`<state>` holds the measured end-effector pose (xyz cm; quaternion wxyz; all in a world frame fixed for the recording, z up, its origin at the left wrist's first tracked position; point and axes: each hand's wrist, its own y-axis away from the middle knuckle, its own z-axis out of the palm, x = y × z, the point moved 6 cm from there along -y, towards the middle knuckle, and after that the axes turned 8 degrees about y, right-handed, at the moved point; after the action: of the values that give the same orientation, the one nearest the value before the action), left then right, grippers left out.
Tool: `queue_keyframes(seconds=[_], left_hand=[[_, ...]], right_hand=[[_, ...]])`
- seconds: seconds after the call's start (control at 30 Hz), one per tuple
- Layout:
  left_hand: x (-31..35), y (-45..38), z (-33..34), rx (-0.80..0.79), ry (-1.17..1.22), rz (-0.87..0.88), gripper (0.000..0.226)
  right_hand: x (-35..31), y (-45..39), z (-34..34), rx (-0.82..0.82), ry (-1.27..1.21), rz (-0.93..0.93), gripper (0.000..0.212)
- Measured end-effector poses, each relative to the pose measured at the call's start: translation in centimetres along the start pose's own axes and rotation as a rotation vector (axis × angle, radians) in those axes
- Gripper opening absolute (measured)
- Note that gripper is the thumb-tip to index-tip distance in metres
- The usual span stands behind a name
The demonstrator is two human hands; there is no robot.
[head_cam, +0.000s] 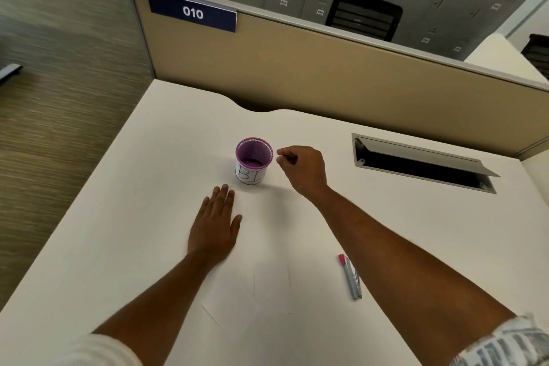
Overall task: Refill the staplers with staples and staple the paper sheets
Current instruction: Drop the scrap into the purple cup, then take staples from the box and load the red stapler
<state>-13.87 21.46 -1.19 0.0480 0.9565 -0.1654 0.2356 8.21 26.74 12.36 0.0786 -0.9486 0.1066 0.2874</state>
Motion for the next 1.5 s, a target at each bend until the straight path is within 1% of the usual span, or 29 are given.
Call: queue_keyframes(seconds=[0.13,0.23,0.3,0.37,0.5,0.6,0.77,0.97,1.07,1.2,1.37,1.43,1.5], left_hand=[[0.1,-0.2,0.1,-0.017,0.012,-0.042,0.063],[1.5,-0.2,0.6,-0.056,0.017,-0.121,0.063],[2.5,-0.2,0.8,-0.071,0.062,-0.201,0.064],[4.5,0.3,1.3,-0.088,0.106,-0.234,0.066],[7.8,2.2,2.6,-0.124,0.157,-0.256,0.068],[9.2,3.3,3.2,-0.151,0.16,-0.258,0.068],[9.6,4.7,3.5,-0.219,0.167,-0.225,0.068],[9.4,6.7,3.0,-0.274,0.145,-0.128,0.066],[10.0,6.6,2.5,-0.233,0.215,-0.14,0.063],[12.0,4.9,1.5,-0.142,0.341,-0.096,0.057],[14.7,0.6,0.5,-0.047,0.517,-0.22,0.044],[15.2,-1.0,0.4,-0.022,0.606,-0.322,0.034],[15.2,-3.0,0.8,-0.014,0.717,-0.427,0.019]], right_hand=[[4.8,3.9,-2.3,-0.001,-0.073,0.097,0.011],[9.2,8.5,-4.8,0.066,-0.096,0.213,0.01],[11.5,12.0,-5.7,0.111,-0.128,0.298,0.01],[13.8,15.7,-6.6,0.16,-0.155,0.352,0.013],[16.8,20.9,-7.1,0.172,-0.185,0.436,0.014],[18.3,22.5,-7.6,0.161,-0.154,0.451,0.014],[20.0,23.8,-7.6,0.114,-0.09,0.472,0.012],[19.1,23.5,-6.4,0.059,-0.07,0.414,0.006],[17.8,21.5,-5.8,0.024,-0.105,0.367,0.006],[16.2,18.0,-5.7,0.025,-0.112,0.293,0.009],[15.4,13.8,-5.4,-0.025,-0.125,0.308,0.012],[15.3,12.5,-5.1,-0.054,-0.119,0.324,0.015],[15.5,10.7,-4.6,-0.079,-0.13,0.342,0.017]])
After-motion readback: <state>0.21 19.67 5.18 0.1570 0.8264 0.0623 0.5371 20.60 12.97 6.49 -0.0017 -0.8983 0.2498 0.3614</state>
